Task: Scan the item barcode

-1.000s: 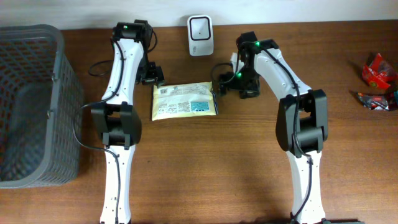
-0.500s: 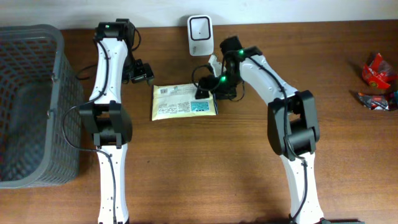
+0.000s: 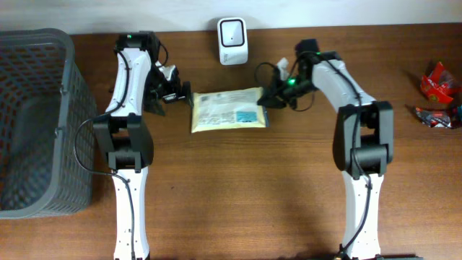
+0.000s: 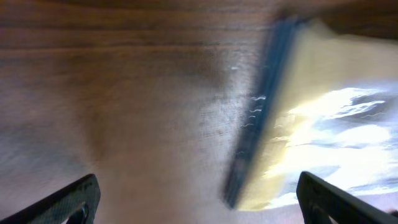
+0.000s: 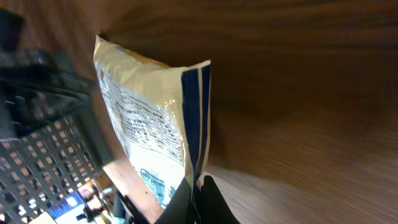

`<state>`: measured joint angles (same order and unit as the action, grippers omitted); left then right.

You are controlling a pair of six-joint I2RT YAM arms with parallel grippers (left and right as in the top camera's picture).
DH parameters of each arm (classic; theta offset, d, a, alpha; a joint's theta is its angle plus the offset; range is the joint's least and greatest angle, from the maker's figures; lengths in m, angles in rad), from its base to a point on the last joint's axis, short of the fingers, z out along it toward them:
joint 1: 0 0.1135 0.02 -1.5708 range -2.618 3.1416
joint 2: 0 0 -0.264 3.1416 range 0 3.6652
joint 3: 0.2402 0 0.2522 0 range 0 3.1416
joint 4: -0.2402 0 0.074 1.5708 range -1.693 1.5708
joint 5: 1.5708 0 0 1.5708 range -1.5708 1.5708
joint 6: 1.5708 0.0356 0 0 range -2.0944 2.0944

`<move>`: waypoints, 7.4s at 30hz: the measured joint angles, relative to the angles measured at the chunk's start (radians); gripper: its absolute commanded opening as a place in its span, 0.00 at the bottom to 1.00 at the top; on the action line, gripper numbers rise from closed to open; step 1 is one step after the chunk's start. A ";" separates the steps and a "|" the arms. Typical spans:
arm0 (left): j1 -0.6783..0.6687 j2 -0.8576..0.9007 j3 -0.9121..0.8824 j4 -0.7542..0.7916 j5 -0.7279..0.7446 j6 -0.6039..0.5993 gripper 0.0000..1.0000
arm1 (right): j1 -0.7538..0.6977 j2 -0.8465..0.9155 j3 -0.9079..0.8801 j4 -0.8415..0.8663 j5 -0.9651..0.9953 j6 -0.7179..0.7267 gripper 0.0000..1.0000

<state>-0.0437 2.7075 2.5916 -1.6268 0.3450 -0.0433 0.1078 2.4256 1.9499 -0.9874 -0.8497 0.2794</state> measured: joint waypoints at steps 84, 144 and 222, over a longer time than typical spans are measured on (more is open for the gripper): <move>-0.101 -0.338 0.149 0.037 -0.603 -0.404 0.99 | 0.316 -0.091 0.192 0.026 0.658 -0.520 0.88; -0.048 -0.338 0.149 -0.007 -0.603 -0.411 0.99 | 0.238 0.117 0.562 -0.478 1.035 -0.178 0.98; -0.048 -0.338 0.149 -0.007 -0.603 -0.411 0.99 | -0.626 -0.208 0.114 0.167 1.125 -0.092 0.55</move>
<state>-0.0917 2.3699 2.7407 -1.6337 -0.2577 -0.4541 -0.5182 2.2181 2.0640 -0.8207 0.2756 0.1871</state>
